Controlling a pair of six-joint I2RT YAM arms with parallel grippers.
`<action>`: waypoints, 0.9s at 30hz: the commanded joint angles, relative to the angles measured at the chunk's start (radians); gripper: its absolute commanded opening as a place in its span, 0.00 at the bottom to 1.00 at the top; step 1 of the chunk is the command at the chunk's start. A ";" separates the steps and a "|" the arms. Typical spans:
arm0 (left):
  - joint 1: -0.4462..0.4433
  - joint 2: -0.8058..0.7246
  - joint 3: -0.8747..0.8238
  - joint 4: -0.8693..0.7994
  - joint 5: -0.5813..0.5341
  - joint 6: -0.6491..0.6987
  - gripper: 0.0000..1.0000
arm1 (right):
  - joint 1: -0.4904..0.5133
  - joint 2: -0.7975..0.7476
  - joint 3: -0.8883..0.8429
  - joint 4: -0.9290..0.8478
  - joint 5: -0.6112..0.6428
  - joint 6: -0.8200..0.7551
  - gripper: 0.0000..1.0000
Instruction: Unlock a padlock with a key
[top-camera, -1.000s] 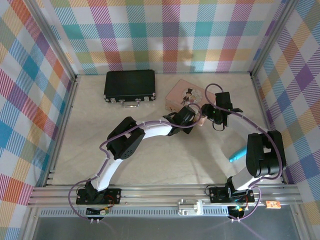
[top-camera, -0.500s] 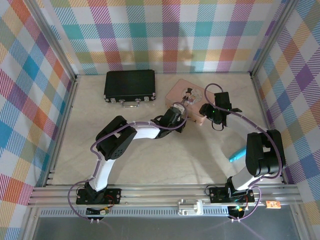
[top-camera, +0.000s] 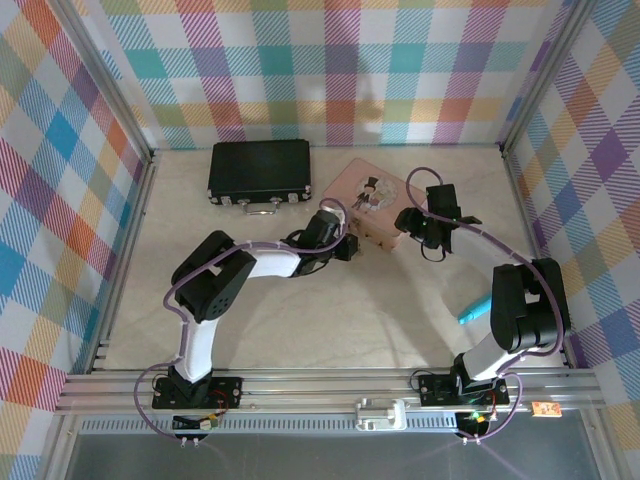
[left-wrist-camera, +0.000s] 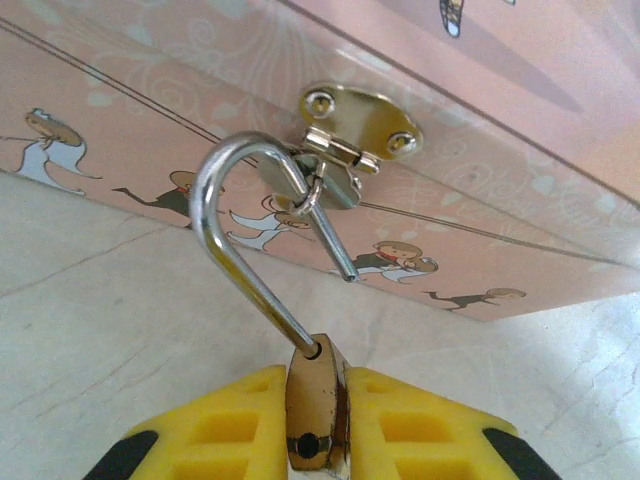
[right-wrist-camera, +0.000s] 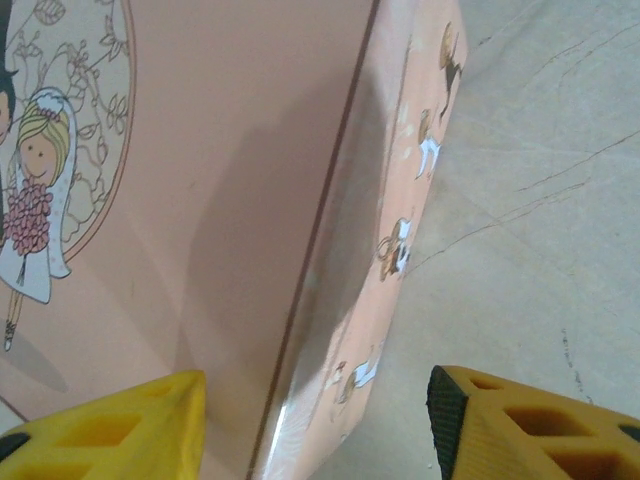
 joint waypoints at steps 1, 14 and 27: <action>0.030 -0.089 -0.045 0.044 -0.009 -0.043 0.19 | -0.021 0.036 0.015 -0.049 0.076 -0.004 0.59; 0.073 0.069 -0.127 0.600 0.053 -0.466 0.01 | -0.021 0.016 -0.001 -0.037 0.062 -0.007 0.58; 0.080 0.056 -0.169 0.715 -0.050 -0.559 0.00 | -0.021 0.017 0.012 -0.040 0.052 -0.023 0.57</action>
